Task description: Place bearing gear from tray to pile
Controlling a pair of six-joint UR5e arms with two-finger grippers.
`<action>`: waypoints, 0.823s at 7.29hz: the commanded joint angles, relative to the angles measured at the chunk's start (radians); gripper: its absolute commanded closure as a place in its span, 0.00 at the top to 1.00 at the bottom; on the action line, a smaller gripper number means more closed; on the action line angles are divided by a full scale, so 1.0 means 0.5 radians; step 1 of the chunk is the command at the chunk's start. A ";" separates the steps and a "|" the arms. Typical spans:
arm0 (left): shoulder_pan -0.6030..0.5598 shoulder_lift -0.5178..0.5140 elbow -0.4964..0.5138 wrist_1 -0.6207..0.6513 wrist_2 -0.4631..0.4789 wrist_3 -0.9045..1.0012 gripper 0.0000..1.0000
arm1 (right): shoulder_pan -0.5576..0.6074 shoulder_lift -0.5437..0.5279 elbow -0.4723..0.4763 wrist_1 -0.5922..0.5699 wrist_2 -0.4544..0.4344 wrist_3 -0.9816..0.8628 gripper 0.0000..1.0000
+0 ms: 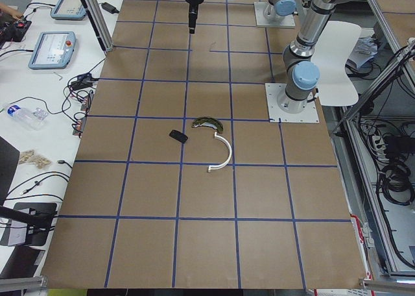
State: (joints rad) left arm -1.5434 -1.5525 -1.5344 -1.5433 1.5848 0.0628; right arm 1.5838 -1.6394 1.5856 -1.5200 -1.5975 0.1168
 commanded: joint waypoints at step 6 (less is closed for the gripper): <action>0.001 0.003 -0.030 0.009 -0.013 -0.034 1.00 | -0.001 0.002 0.080 -0.062 -0.169 0.021 1.00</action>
State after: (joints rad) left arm -1.5432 -1.5510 -1.5482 -1.5390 1.5802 0.0485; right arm 1.5837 -1.6357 1.6012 -1.5389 -1.6281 0.1222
